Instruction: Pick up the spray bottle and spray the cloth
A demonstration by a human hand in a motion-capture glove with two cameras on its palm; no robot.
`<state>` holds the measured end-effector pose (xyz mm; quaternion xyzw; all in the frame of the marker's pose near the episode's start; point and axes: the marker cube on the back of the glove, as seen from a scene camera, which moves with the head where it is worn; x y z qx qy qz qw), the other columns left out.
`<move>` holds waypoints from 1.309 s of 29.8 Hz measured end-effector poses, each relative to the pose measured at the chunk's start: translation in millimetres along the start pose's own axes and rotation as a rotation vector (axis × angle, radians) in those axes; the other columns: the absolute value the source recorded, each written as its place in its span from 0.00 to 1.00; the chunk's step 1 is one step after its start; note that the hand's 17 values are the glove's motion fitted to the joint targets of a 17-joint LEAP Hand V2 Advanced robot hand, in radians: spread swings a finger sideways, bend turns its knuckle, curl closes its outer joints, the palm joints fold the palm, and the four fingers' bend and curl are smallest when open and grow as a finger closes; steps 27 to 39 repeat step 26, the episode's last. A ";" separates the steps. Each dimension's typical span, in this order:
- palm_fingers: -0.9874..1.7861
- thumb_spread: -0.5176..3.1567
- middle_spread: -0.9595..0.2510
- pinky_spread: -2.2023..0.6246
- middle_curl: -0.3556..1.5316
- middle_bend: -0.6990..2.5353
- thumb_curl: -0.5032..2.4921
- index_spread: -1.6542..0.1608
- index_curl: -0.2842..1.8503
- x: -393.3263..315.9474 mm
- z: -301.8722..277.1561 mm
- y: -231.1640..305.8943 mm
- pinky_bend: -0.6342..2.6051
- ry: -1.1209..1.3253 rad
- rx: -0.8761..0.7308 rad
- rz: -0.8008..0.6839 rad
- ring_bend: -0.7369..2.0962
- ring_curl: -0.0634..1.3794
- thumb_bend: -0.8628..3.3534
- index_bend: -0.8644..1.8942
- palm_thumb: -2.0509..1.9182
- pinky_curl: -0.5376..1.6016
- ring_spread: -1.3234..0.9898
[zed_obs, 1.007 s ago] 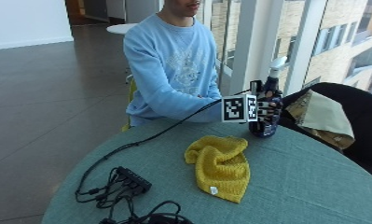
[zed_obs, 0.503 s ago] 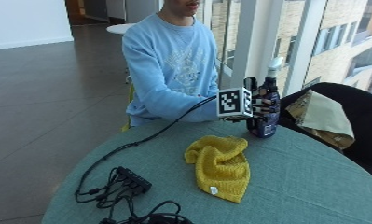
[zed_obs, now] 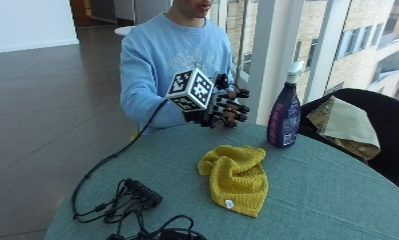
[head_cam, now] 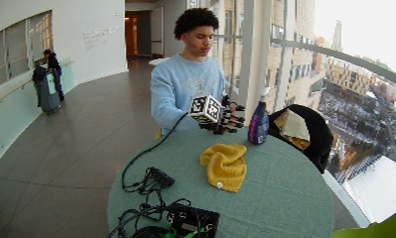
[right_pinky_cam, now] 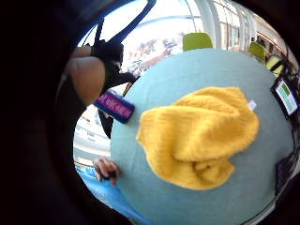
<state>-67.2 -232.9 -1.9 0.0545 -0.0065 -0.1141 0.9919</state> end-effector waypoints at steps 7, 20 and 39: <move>0.61 0.41 0.71 0.83 0.42 0.33 0.31 0.68 0.19 31.7 -54.2 68.2 0.33 0.179 0.057 0.081 0.45 0.29 0.20 0.35 0.71 0.42 0.54; 0.61 0.42 0.71 0.83 0.42 0.33 0.30 0.69 0.20 64.3 -77.1 152.1 0.31 0.365 0.063 0.169 0.44 0.29 0.20 0.35 0.71 0.42 0.54; 0.62 0.42 0.71 0.83 0.41 0.33 0.30 0.69 0.20 70.0 -82.8 157.4 0.31 0.360 0.068 0.161 0.43 0.29 0.20 0.35 0.71 0.42 0.54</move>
